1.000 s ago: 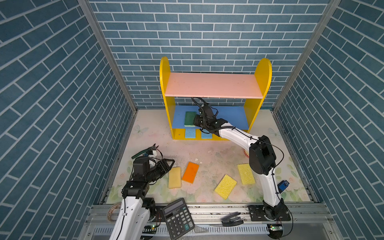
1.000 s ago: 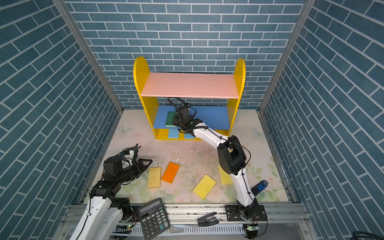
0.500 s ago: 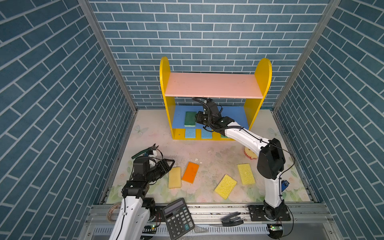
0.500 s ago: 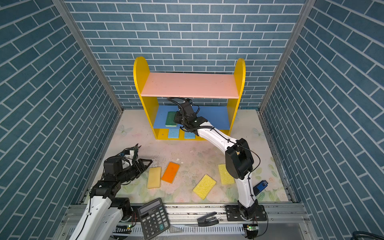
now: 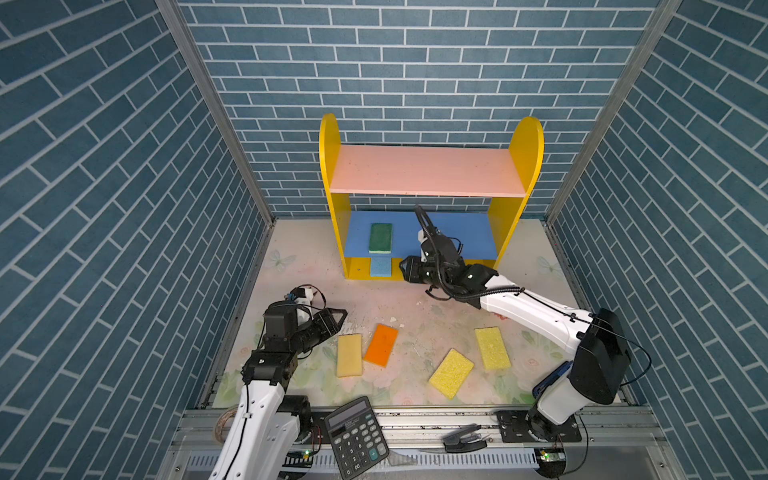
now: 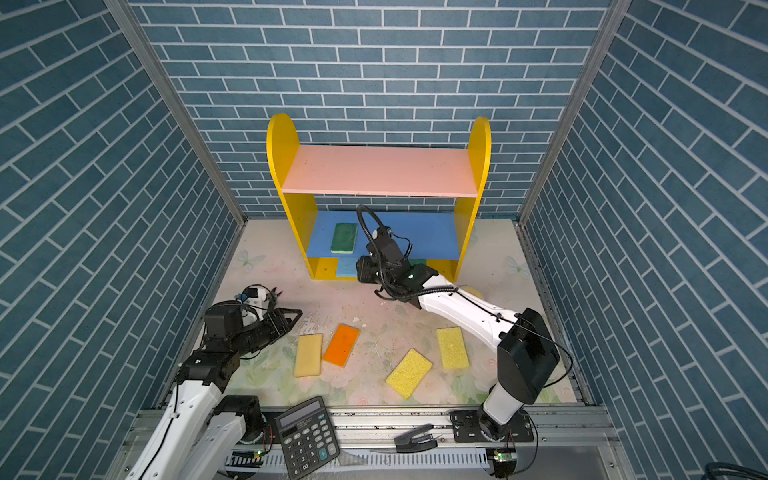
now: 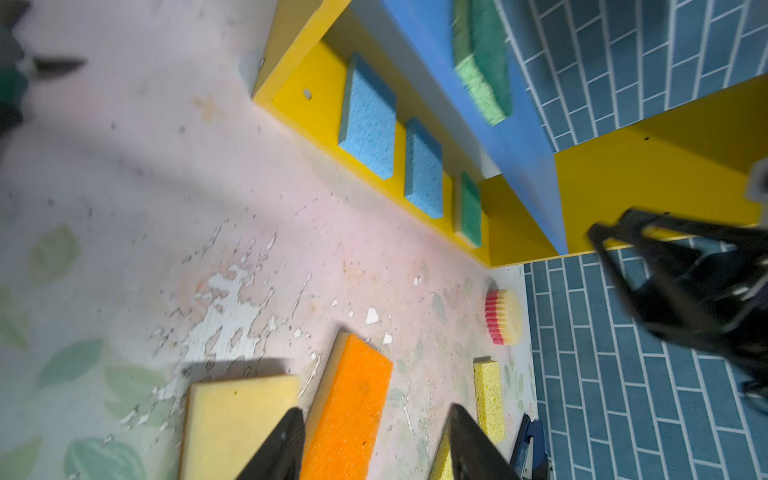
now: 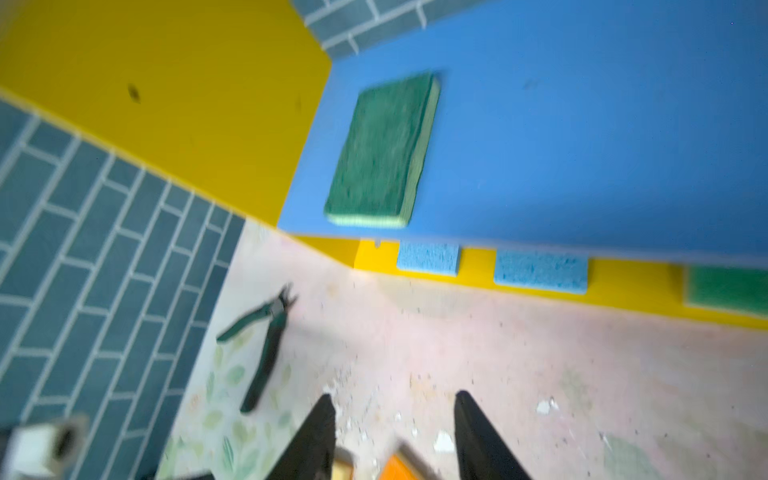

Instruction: Place and organize the cleaning sponges onto the shelf

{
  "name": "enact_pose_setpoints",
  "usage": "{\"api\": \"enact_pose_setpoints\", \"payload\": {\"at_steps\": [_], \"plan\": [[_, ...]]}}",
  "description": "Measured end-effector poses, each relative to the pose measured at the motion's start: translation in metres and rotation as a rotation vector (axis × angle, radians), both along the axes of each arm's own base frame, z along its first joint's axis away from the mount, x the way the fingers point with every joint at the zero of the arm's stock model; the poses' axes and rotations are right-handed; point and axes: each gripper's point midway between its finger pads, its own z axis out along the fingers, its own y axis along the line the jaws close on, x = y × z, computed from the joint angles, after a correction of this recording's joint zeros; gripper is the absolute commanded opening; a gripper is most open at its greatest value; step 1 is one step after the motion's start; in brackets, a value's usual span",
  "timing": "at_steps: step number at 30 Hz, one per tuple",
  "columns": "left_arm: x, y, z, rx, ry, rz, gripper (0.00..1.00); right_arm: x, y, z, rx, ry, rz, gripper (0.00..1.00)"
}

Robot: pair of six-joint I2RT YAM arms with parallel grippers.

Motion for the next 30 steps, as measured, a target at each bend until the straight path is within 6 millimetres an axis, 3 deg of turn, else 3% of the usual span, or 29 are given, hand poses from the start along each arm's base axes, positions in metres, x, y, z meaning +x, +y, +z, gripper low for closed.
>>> {"api": "enact_pose_setpoints", "payload": {"at_steps": [2,4,7,10,14,17,21,25,30], "plan": [[0.005,-0.001,0.014,0.023,-0.046,-0.018,0.57,-0.023,0.006,-0.024,-0.043,0.044,0.059,0.53],[0.008,-0.005,0.012,0.047,-0.049,-0.041,0.57,-0.046,0.006,-0.050,-0.092,0.095,0.106,0.54],[0.005,-0.020,-0.006,0.091,0.002,-0.097,0.58,-0.065,-0.001,-0.083,-0.144,0.153,0.135,0.54],[-0.005,-0.040,-0.028,0.153,0.061,-0.175,0.59,-0.072,-0.014,-0.104,-0.187,0.190,0.132,0.54],[-0.013,-0.056,-0.054,0.230,0.133,-0.245,0.59,-0.071,-0.024,-0.107,-0.205,0.188,0.110,0.56],[-0.019,-0.064,-0.076,0.300,0.198,-0.283,0.57,-0.073,-0.045,-0.102,-0.210,0.177,0.073,0.58],[-0.021,-0.079,-0.092,0.400,0.234,-0.344,0.54,-0.069,-0.087,-0.098,-0.182,0.188,-0.032,0.58],[-0.016,-0.083,-0.112,0.468,0.287,-0.353,0.51,-0.064,-0.129,-0.106,-0.165,0.223,-0.150,0.59],[-0.017,-0.082,-0.134,0.509,0.346,-0.359,0.50,-0.071,-0.142,-0.108,-0.163,0.233,-0.175,0.58]]}}
